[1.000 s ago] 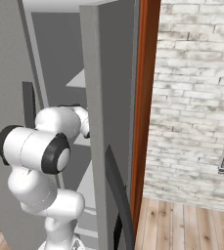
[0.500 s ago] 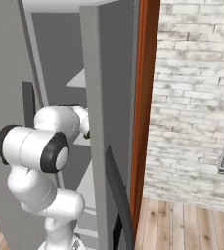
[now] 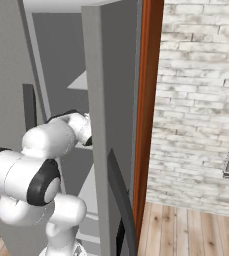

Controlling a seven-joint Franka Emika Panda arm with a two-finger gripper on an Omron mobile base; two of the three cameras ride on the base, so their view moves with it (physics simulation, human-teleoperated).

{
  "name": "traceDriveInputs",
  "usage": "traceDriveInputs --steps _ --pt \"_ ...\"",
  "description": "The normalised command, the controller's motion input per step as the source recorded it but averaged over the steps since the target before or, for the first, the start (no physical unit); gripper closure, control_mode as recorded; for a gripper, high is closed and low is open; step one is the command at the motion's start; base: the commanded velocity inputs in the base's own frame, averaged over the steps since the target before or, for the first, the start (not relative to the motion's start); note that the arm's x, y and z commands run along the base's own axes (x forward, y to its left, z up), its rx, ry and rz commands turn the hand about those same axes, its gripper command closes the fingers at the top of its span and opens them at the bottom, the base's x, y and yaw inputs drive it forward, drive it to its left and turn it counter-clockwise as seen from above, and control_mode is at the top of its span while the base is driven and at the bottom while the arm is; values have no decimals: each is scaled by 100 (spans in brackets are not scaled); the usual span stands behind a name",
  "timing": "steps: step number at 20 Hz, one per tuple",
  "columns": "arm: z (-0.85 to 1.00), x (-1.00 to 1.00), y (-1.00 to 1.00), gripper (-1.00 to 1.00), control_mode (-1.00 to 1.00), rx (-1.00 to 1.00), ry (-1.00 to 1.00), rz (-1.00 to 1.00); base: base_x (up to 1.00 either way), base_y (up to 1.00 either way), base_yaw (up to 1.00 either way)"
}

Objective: Take the avocado and cucumber out of the freezer and place them in the tupperware container on the counter. Then put the tupperware containing the vegetables back in the freezer.

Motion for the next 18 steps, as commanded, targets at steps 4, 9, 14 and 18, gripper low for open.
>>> traceDriveInputs --steps 4,9,14,18 --pt "37 -100 -15 100 -100 0 -13 -5 0 0 0" --pt "87 -100 -14 100 -100 0 -5 -7 0 0 0" --pt "100 -100 -4 100 -100 0 0 -7 0 0 0" --pt "100 -100 0 100 -100 2 11 -5 0 0 0"
